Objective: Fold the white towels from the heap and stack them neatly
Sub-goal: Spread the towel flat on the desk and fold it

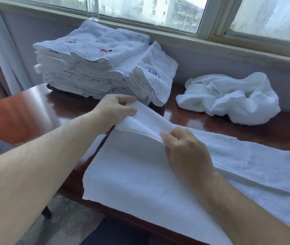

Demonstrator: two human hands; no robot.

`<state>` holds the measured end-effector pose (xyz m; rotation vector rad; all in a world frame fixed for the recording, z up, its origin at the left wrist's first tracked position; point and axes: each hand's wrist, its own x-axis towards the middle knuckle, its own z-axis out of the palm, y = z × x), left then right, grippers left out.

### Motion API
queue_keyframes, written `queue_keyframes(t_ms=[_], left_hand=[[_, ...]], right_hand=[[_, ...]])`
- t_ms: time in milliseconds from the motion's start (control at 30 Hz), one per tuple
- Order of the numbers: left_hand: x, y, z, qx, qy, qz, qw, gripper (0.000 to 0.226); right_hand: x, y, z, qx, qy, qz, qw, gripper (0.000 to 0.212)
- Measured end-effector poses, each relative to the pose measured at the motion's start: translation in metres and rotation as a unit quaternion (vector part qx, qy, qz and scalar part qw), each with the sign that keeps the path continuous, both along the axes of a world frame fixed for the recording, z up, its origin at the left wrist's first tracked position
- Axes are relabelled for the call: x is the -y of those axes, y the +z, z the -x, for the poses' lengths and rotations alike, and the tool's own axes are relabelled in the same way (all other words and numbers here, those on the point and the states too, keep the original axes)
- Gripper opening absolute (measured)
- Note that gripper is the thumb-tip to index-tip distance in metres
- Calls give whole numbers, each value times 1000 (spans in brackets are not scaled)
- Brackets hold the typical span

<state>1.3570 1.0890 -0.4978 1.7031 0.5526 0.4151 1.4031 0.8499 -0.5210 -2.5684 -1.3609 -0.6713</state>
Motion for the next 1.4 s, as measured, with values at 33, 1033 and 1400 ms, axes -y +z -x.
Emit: queue_keyframes(t_ms=[33,1033,1400], left_hand=[[-1,-5,1,-16,15,-51,998,44],[62,-14,-34,-75,-148,-459,873,27],[54,-7,-69,-121,-169,-474,856,7]], right_hand=[[1,-1,-1,-1,14,6,1000,22],[62,10,-98,-249,-73,-18,966,21],[48,15,-112,-237,-92,44,966,14]])
